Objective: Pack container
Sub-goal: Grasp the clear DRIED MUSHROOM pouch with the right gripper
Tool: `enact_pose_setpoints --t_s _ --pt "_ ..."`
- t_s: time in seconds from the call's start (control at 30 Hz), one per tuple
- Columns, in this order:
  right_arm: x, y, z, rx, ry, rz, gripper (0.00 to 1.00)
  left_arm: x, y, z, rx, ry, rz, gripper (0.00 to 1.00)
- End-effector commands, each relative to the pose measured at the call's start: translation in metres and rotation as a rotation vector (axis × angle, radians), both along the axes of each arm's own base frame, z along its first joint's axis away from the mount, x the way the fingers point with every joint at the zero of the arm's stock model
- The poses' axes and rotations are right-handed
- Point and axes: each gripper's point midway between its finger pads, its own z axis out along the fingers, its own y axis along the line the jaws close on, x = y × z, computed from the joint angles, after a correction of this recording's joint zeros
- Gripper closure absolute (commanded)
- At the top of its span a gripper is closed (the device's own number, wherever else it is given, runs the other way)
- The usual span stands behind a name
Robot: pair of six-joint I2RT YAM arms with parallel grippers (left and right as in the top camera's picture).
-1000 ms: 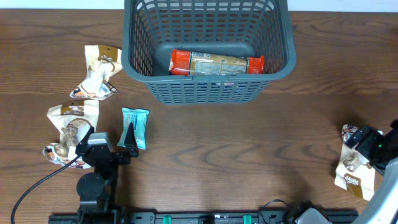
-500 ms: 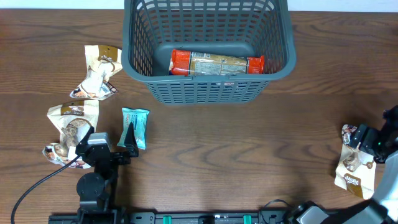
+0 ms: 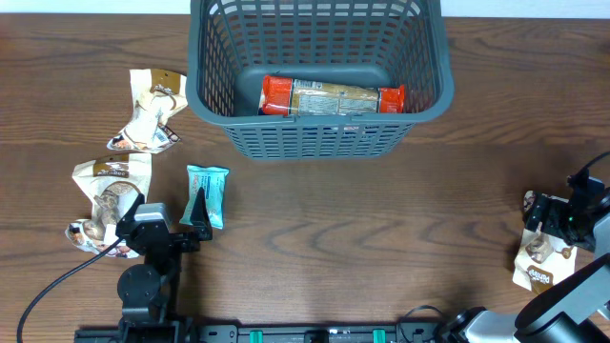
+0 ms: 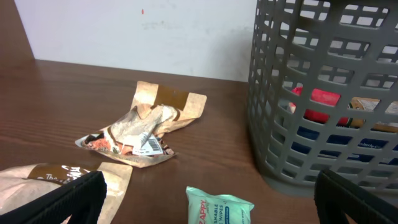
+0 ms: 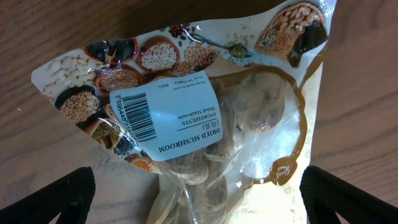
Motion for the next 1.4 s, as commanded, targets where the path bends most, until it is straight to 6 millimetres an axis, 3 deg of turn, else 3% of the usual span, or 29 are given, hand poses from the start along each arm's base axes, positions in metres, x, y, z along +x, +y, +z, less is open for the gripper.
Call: enact_pose_setpoints --t_s 0.0,0.1,0.67,0.9,1.27,1.37 --pt "-0.005 -0.002 -0.005 -0.012 0.024 0.028 0.03 -0.001 0.0 -0.018 -0.011 0.055 0.003 0.01" --pt "-0.013 -0.005 -0.01 -0.041 0.062 0.039 0.03 -0.001 0.0 -0.018 -0.011 0.055 0.003 0.01" --pt "-0.013 0.0 -0.038 -0.061 0.013 0.014 0.02 -0.001 0.0 -0.017 -0.011 0.052 0.003 0.01" --pt "-0.016 0.015 -0.062 0.019 0.017 0.002 0.04 -0.001 0.0 -0.017 -0.011 0.052 0.003 0.01" --pt "-0.001 0.007 -0.061 0.056 -0.086 -0.18 0.01 -0.001 0.0 -0.017 -0.011 0.052 0.003 0.01" --pt "0.0 0.008 -0.061 0.061 -0.091 -0.177 0.05 -0.001 0.0 -0.017 -0.011 0.052 0.003 0.01"
